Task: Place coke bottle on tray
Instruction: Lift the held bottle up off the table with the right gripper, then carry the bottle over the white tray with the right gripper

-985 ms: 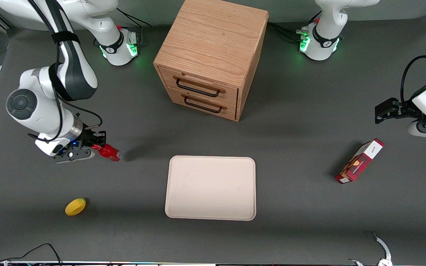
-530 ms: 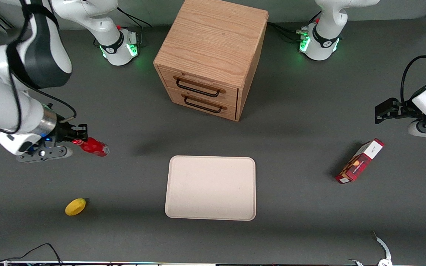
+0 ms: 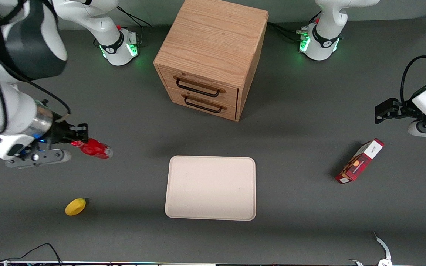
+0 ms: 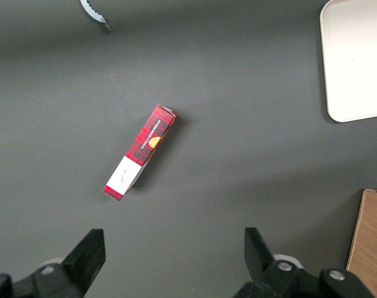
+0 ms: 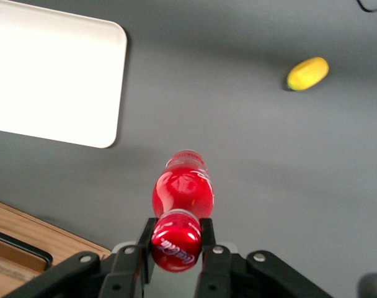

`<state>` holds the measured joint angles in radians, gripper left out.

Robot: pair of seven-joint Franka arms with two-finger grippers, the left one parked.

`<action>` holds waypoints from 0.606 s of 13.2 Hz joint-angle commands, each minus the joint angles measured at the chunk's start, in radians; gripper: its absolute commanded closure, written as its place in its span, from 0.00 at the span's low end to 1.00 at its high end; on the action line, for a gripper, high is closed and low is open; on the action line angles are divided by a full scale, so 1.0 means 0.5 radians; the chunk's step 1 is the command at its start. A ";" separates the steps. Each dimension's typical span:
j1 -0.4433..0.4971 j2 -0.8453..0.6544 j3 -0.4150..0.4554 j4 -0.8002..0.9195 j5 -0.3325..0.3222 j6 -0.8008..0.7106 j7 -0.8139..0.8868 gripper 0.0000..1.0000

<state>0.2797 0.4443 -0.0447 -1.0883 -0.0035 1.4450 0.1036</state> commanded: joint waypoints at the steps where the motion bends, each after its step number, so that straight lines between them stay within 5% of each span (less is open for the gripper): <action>1: 0.136 0.246 -0.015 0.256 0.025 0.109 0.063 1.00; 5: 0.168 0.409 -0.015 0.256 0.224 0.447 0.041 1.00; 8: 0.244 0.623 -0.015 0.256 0.219 0.784 0.047 1.00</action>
<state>0.3725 0.6715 -0.0430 -1.0203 0.0818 1.7679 0.1167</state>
